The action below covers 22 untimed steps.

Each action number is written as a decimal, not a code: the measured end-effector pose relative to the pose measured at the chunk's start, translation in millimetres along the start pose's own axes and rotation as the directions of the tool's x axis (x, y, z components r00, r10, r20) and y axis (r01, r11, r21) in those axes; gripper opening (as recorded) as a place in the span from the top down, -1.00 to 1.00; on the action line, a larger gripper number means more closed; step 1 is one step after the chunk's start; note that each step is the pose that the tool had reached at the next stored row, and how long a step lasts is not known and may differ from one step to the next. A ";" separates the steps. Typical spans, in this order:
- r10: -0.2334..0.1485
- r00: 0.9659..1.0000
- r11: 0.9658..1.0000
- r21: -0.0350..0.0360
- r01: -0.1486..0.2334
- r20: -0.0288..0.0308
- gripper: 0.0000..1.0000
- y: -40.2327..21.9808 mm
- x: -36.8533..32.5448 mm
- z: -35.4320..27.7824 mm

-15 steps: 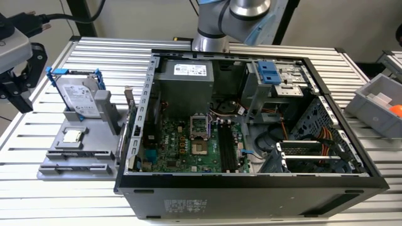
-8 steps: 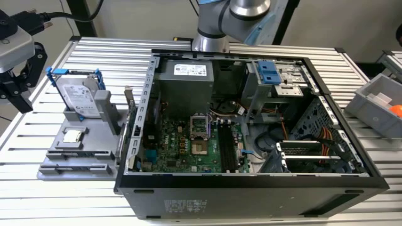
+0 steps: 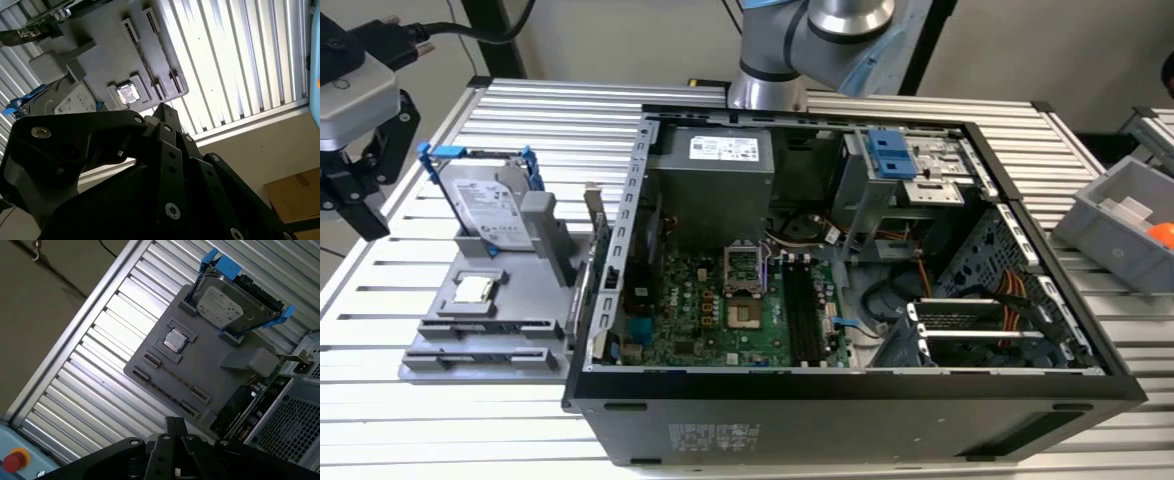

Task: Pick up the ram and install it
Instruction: 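Pick up the ram and move it above insertion slot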

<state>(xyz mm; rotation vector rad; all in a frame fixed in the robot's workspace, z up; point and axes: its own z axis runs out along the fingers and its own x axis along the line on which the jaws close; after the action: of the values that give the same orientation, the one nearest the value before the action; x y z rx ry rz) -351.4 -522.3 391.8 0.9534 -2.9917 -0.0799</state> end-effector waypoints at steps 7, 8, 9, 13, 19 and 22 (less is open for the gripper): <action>-0.039 0.999 0.999 -0.001 0.039 -0.002 1.00 0.0 0.0 0.0; -0.045 0.999 0.999 -0.001 0.045 -0.002 1.00 0.0 0.0 0.0; -0.050 0.999 0.999 -0.001 0.050 -0.003 1.00 0.0 0.0 0.0; -0.073 0.997 0.997 -0.001 0.073 -0.004 1.00 0.0 0.0 0.0; -0.105 0.994 0.994 -0.002 0.105 -0.005 1.00 0.0 0.0 0.0; -0.120 0.993 0.993 -0.002 0.120 -0.006 1.00 0.0 0.0 0.0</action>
<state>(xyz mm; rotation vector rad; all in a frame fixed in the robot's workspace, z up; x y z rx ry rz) -351.5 -522.2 391.8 1.1310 -2.9258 -0.0796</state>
